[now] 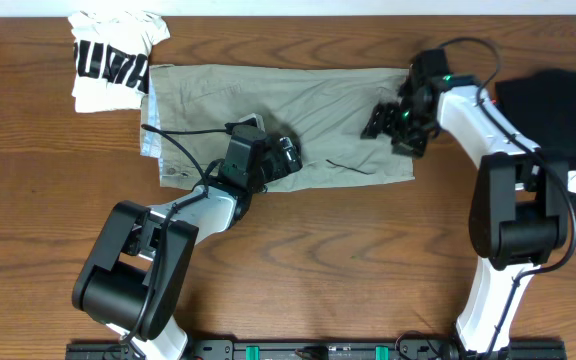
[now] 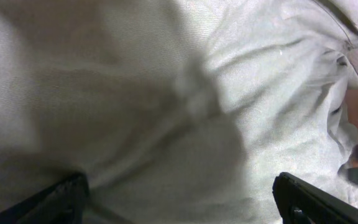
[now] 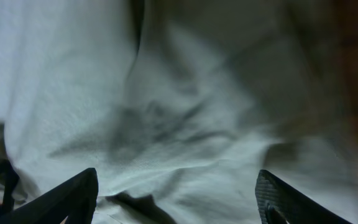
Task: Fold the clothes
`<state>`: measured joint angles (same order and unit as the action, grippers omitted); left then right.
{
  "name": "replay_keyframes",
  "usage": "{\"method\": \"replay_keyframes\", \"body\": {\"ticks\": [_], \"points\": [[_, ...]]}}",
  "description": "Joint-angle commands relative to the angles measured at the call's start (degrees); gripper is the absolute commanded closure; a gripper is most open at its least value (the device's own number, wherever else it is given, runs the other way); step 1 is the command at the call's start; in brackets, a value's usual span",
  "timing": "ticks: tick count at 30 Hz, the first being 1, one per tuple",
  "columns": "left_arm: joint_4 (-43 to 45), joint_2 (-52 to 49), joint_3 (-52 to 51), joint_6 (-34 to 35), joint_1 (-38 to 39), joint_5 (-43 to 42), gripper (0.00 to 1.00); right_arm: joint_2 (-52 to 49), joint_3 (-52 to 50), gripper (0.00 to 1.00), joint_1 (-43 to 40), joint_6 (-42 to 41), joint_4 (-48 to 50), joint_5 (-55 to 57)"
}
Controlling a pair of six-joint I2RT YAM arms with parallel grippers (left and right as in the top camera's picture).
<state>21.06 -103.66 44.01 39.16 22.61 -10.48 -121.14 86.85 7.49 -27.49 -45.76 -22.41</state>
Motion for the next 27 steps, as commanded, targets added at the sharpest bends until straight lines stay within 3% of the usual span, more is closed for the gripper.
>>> {"method": "replay_keyframes", "body": {"ticks": [1, 10, 16, 23, 27], "points": [[-3.4, -4.7, -3.8, 0.5, -0.9, 3.5, 0.02, -0.3, -2.7, 0.23, 1.1, -4.2, 2.4, -3.5], [-3.4, -4.7, -3.8, 0.6, -0.9, 3.5, 0.02, -0.3, -4.2, 0.26, 1.3, -6.4, 6.9, 1.0], [-3.5, -4.7, -3.8, 0.5, -0.9, 3.5, 0.02, -0.4, -4.3, 0.46, 1.3, -6.4, 8.6, 5.7], [-3.5, -4.7, -3.8, 0.5, -0.9, 3.5, 0.02, -0.4, -4.3, 0.61, 1.3, -6.3, 11.1, 6.4], [-3.5, -4.7, -3.8, 0.5, -0.9, 3.5, 0.02, -0.4, -4.3, 0.61, 1.3, -5.0, 12.4, 7.6]]}}
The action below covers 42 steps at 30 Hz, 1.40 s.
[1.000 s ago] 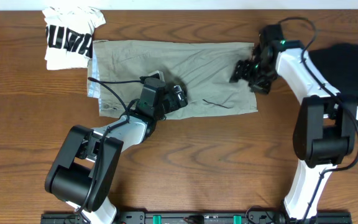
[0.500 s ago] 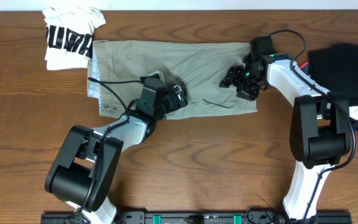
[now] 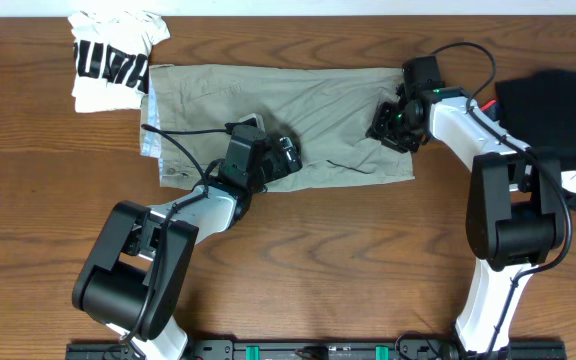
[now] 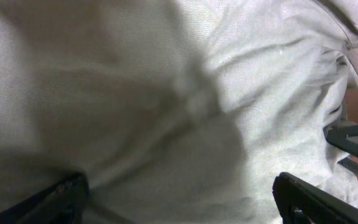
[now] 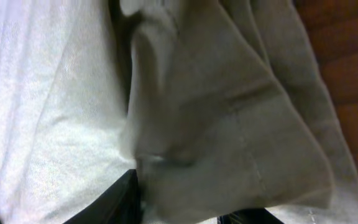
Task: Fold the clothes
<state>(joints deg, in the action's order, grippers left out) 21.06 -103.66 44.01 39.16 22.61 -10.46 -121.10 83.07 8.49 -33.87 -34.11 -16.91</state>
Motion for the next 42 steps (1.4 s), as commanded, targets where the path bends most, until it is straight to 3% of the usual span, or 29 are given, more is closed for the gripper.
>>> {"method": "replay_keyframes", "body": {"ticks": [1, 3, 10, 18, 31, 42], "points": [[-3.5, -4.7, -3.8, 0.5, -0.9, 3.5, 0.02, -0.4, -0.5, 0.61, 0.3, 1.7, 0.9, 2.8], [-3.5, -4.7, -3.8, 0.5, -0.9, 3.5, 0.02, -0.4, -0.5, 0.66, 0.3, 1.8, 0.8, 4.1], [-3.5, -4.7, -3.8, 0.5, -0.9, 3.5, 0.02, -0.4, -0.5, 0.99, 0.3, 1.8, 0.7, 4.1], [-3.7, -4.7, -3.8, 0.3, -0.9, 3.7, 0.02, 1.7, -0.4, 0.99, -0.3, 1.8, -0.9, 4.1], [-3.6, -4.7, -3.8, 0.3, -0.9, 3.7, 0.02, 15.0, -0.4, 0.99, -1.1, 1.8, -11.2, 4.5], [-3.7, -4.7, -3.8, 0.3, -0.9, 3.7, 0.02, 16.2, -0.4, 0.99, -1.1, 1.7, -17.9, 4.8]]}}
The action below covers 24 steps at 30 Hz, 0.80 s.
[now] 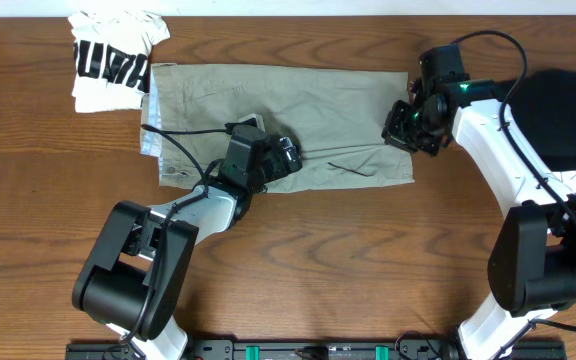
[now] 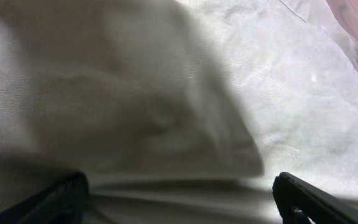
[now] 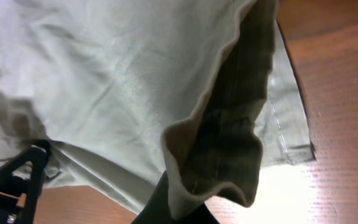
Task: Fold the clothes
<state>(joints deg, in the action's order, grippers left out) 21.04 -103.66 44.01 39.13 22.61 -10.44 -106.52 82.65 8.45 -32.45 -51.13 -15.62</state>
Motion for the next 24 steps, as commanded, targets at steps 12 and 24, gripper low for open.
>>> {"method": "replay_keyframes", "body": {"ticks": [12, 24], "points": [[-3.6, -4.7, -3.8, 0.4, -0.9, 3.6, 0.02, 1.6, 0.0, 0.99, -0.8, -1.0, -7.2, 10.1], [-8.6, 2.7, -3.8, -7.6, -1.6, -0.4, 0.02, 1.6, 0.0, 0.88, -0.9, -1.0, -9.3, 15.6]]}}
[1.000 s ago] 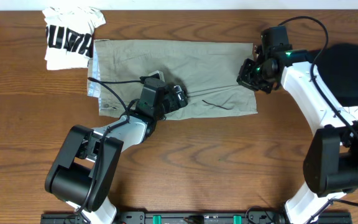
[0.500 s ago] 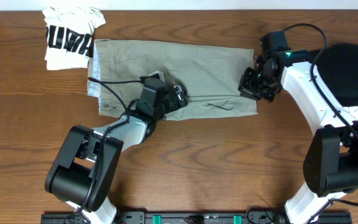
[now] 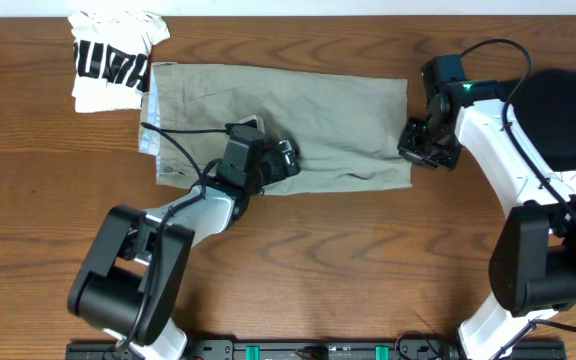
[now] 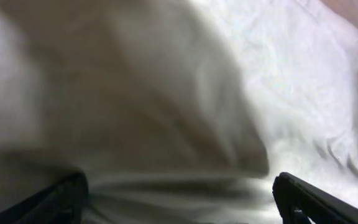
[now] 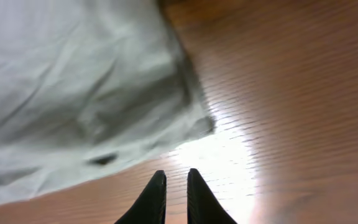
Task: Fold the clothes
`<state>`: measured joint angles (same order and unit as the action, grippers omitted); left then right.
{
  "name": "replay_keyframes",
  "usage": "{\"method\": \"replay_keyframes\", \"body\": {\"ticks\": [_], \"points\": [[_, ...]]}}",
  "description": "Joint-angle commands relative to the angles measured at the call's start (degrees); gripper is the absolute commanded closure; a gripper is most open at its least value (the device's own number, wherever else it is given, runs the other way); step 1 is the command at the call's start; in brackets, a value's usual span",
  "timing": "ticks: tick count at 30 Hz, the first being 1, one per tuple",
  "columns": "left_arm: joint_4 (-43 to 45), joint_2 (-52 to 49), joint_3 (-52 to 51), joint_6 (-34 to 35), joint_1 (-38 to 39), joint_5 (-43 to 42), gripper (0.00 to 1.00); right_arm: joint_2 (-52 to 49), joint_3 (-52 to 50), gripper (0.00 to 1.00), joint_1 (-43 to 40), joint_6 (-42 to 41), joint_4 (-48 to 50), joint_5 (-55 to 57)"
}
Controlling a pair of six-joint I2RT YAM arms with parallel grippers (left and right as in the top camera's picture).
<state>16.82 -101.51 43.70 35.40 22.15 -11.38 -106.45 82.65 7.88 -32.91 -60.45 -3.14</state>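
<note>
Khaki pants [image 3: 338,120] lie spread flat across the far half of the table, filling the left wrist view [image 4: 185,93]. My left gripper [image 3: 280,158] rests on their lower middle, open [image 4: 179,196], both fingers wide apart on the cloth. My right gripper [image 3: 423,148] hangs just off the pants' right end, shut [image 5: 175,180] with nothing between its fingers. It is over bare wood, and the pants' hem corner [image 5: 197,121] lies just beyond its tips.
A crumpled white T-shirt with black print [image 3: 113,60] lies at the far left, touching the pants' waistband. A black garment [image 3: 563,110] is heaped at the right edge behind my right arm. Bare wooden table [image 3: 318,260] stretches along the near side.
My right gripper was shut on the pants' lifted right hem; now it has let go and is off the edge over wood. The pants' right end lies flatter. My left gripper has stayed put.
My right gripper first stood open over the pants' rumpled right end, then was down in the cloth near the far hem. Later it held that hem lifted toward the right. Now the end lies flat and released. My left gripper rested open on the pants' middle throughout.
</note>
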Motion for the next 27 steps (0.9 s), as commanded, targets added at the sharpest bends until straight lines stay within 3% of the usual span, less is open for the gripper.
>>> {"method": "replay_keyframes", "body": {"ticks": [1, 5, 10, 13, 16, 18, 19, 20, 22, 24, 25, 27], "points": [[-5.9, 2.4, -3.5, -5.0, -1.3, 0.5, 0.02, 1.5, 0.0, 0.88, -0.4, -0.5, 0.3, 3.2], [-14.9, 12.1, -3.5, -6.1, -2.3, 2.1, 0.02, 1.5, 0.0, 0.84, -0.4, -0.5, 3.0, 3.1], [-25.5, 25.0, -3.5, -9.3, -2.6, 3.2, 0.02, 1.6, 0.0, 0.52, 0.3, 4.1, 6.9, -2.7], [-28.2, 30.4, -3.5, -10.0, -2.6, 4.0, 0.02, 1.6, 0.0, 0.4, 1.5, 4.7, 8.8, -5.5], [-26.9, 34.0, -3.5, -10.1, -2.6, 6.9, 0.02, 1.6, 0.0, 0.41, 3.7, 6.4, 11.5, -7.9], [-24.4, 34.4, -3.5, -10.3, -2.6, 7.6, 0.01, 1.5, 0.0, 0.56, 5.3, 6.4, 12.3, -7.4], [-23.4, 34.1, -3.5, -10.4, -2.6, 7.6, 0.06, 1.3, 0.0, 0.63, 5.8, 6.4, 12.5, -7.3], [-22.3, 33.5, -3.5, -10.7, -2.6, 7.6, 0.15, 1.3, -0.1, 0.77, 6.5, 6.4, 12.9, -7.1], [-20.3, 31.1, -3.5, -12.6, -2.6, 7.6, 0.36, 1.1, -0.7, 0.95, 7.3, 6.1, 14.2, -6.7], [-18.6, 28.1, -3.3, -14.4, -2.9, 7.6, 0.57, 0.9, -1.4, 0.99, 8.0, 5.2, 15.4, -6.1], [-17.7, 25.7, -2.9, -15.5, -3.2, 7.6, 0.73, 0.8, -2.0, 0.99, 8.3, 4.8, 16.3, -6.1], [-17.3, 22.6, -1.5, -16.6, -3.8, 7.3, 0.89, 0.6, -2.8, 0.99, 8.7, 4.6, 17.8, -6.2]]}}
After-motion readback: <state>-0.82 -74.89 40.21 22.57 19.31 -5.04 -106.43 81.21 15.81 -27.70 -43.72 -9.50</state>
